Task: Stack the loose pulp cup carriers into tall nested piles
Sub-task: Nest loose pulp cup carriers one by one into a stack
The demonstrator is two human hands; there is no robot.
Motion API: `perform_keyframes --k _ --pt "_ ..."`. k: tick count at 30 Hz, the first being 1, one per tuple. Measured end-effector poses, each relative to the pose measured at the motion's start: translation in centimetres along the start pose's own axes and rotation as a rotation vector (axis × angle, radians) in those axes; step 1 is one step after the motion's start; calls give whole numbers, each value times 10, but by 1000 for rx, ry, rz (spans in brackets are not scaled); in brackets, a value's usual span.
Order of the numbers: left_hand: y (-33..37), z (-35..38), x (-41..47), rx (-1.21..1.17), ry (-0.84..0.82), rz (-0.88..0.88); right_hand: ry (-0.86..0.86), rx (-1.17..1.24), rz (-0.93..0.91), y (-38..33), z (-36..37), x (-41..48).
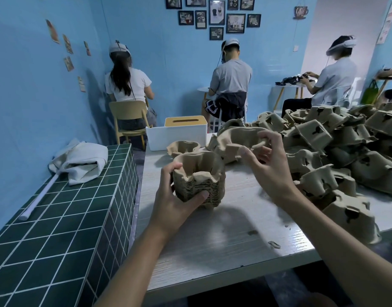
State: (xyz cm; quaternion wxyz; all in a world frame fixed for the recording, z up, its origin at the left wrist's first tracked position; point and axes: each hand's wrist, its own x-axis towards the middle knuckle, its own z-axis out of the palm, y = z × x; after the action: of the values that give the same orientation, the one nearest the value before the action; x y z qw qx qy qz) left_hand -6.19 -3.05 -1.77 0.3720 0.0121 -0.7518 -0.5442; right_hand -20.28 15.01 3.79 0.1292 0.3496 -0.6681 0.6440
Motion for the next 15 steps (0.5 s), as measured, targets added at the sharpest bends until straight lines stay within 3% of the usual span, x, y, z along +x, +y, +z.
perform_keyframes --k 3,9,15 --pt "1 3 0 18 -23 -20 -89 171 5 -17 14 -1" --pt "-1 4 -1 7 -8 -23 -240 179 56 -26 41 -12" --pt "0 1 -1 36 -19 -71 -349 -7 101 -12 38 -22"
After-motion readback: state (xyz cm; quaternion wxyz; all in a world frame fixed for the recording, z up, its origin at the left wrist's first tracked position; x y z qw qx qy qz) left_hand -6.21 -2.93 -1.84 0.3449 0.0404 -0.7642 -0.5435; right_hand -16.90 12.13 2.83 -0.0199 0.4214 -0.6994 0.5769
